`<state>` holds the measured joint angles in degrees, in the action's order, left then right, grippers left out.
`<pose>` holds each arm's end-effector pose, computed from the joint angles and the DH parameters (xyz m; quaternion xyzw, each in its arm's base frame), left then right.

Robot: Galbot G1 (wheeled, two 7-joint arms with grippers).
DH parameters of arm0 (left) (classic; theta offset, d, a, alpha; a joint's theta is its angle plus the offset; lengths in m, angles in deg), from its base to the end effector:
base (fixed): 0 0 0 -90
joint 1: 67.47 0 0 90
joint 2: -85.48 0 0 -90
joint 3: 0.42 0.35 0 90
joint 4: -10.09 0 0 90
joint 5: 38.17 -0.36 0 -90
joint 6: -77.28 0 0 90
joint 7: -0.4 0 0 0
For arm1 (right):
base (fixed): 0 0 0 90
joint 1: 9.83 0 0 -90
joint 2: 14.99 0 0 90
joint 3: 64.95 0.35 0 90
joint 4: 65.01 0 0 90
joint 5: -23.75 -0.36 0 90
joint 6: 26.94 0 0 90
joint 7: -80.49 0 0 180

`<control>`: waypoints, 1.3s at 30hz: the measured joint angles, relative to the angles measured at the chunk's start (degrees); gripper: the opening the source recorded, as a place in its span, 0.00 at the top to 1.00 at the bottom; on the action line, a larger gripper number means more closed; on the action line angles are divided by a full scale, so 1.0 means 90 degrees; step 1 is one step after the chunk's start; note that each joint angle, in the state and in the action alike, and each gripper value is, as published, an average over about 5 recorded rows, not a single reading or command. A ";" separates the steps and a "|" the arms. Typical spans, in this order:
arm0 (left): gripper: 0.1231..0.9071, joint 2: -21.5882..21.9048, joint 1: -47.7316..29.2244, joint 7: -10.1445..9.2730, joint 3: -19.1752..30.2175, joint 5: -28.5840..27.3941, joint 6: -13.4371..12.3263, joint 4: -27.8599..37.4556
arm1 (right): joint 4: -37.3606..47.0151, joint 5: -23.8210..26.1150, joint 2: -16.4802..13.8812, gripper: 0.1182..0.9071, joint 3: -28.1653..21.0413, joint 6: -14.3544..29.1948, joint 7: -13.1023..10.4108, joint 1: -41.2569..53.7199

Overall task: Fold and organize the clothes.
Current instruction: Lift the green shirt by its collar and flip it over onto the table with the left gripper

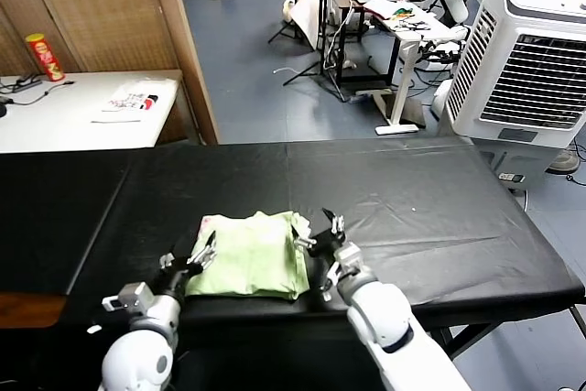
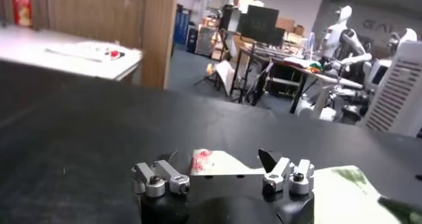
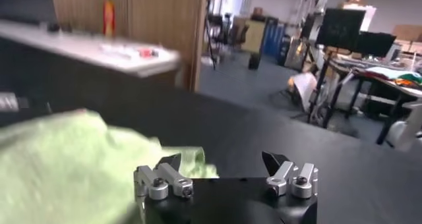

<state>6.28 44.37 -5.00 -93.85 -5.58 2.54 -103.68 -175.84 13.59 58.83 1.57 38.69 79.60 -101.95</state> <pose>0.2318 0.0578 -0.3057 0.0075 -0.9767 0.1757 0.1227 0.2991 0.0669 -0.2618 0.2206 -0.9687 0.0597 0.0969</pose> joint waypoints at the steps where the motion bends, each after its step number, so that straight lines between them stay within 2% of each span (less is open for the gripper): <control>1: 0.14 -0.0021 -0.0012 0.0009 -0.0029 0.0160 -0.0075 0.0074 | -0.0076 -0.0127 -0.0019 0.14 0.0052 0.0022 0.0014 -0.0037; 7: 0.14 -0.0113 -0.0042 0.0017 -0.0096 0.1043 -0.0449 0.0450 | -0.0426 -0.0544 -0.0128 0.14 0.0323 0.0110 0.0070 -0.0258; 12: 0.14 -0.0203 -0.0032 0.0023 -0.0109 0.1293 -0.0603 0.0635 | -0.0567 -0.0624 -0.0189 0.14 0.0439 0.0112 0.0102 -0.0378; 15: 0.18 -0.0249 -0.0026 0.0026 -0.0107 0.1393 -0.0619 0.0669 | -0.0606 -0.0635 -0.0192 0.14 0.0472 0.0113 0.0107 -0.0421; 18: 0.33 -0.0285 -0.0026 0.0020 -0.0105 0.1474 -0.0619 0.0679 | -0.0637 -0.0638 -0.0172 0.14 0.0493 0.0118 0.0111 -0.0456; 24: 0.76 -0.0300 -0.0041 -0.0033 -0.0106 0.1524 -0.0553 0.0654 | -0.0689 -0.0621 -0.0122 0.14 0.0575 0.0137 0.0109 -0.0541; 26: 0.90 -0.0285 -0.0060 -0.0082 -0.0106 0.1445 -0.0518 0.0618 | -0.0708 -0.0572 -0.0100 0.14 0.0613 0.0142 0.0102 -0.0577; 28: 0.97 -0.0246 -0.0086 -0.0157 -0.0108 0.1250 -0.0489 0.0566 | -0.0729 -0.0467 -0.0077 0.14 0.0657 0.0136 0.0085 -0.0619; 31: 0.97 -0.0160 -0.0117 -0.0228 -0.0142 0.0764 -0.0450 0.0483 | -0.0743 -0.0228 -0.0048 0.14 0.0738 0.0100 0.0048 -0.0701; 39: 0.98 0.0277 -0.0164 -0.0220 -0.0459 -0.0707 -0.0289 0.0370 | -0.0686 0.0403 0.0010 0.14 0.0988 0.0100 -0.0006 -0.0930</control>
<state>8.77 42.89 -6.98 -97.98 -11.95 -0.06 -100.35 -182.02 17.22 58.92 10.46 39.59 79.55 -110.32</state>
